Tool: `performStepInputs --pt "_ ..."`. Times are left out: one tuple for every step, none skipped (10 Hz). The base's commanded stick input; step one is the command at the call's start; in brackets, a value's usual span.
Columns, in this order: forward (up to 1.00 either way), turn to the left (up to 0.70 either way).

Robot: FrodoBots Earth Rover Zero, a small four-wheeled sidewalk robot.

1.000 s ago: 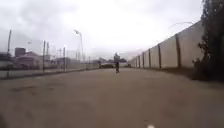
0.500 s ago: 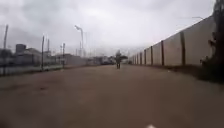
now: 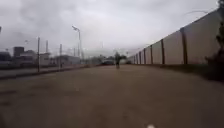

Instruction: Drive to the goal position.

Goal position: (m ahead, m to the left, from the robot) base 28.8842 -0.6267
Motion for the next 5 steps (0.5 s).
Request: performStepInputs --pt "0.7 0.0" --pt "0.7 0.0" --pt "0.7 0.0" --pt "0.7 0.0" --pt "0.7 0.0"
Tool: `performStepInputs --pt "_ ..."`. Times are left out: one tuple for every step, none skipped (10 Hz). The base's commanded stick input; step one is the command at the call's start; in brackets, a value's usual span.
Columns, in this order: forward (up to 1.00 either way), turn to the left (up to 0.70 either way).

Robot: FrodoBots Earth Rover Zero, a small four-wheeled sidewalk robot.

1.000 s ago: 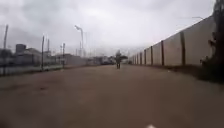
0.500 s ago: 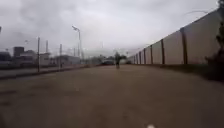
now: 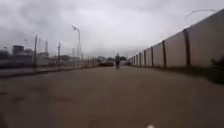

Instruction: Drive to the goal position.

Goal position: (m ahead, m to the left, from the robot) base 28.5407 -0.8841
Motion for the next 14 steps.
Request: performStepInputs --pt "0.7 0.0" --pt "0.7 0.0" --pt "0.7 0.0" --pt "0.7 0.0" --pt "0.7 0.0" --pt "0.7 0.0" --pt "0.7 0.0" --pt "0.7 0.0" --pt "0.7 0.0" --pt "0.7 0.0" --pt "0.7 0.0" --pt "0.7 0.0" --pt "0.7 0.0" --pt "0.7 0.0"
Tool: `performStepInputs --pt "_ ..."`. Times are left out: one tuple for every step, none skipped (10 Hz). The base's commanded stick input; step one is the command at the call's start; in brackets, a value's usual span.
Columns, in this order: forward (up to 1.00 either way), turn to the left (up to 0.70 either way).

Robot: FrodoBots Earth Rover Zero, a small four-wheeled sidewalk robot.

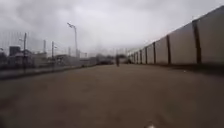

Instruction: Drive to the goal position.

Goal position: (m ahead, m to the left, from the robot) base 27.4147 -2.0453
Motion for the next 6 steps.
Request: performStepInputs --pt "0.7 0.0" --pt "0.7 0.0" --pt "0.7 0.0" --pt "0.7 0.0" --pt "0.7 0.0" --pt "0.7 0.0"
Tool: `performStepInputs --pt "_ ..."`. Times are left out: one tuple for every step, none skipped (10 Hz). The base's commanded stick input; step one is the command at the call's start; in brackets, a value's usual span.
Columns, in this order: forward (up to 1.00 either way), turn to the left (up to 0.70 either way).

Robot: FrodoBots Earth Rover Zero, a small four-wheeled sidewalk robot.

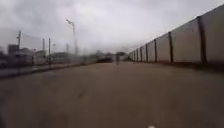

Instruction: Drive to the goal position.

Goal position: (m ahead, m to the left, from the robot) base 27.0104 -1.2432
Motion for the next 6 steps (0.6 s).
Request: performStepInputs --pt "0.7 0.0" --pt "0.7 0.0" --pt "0.7 0.0" --pt "0.7 0.0" --pt "0.7 0.0" --pt "0.7 0.0"
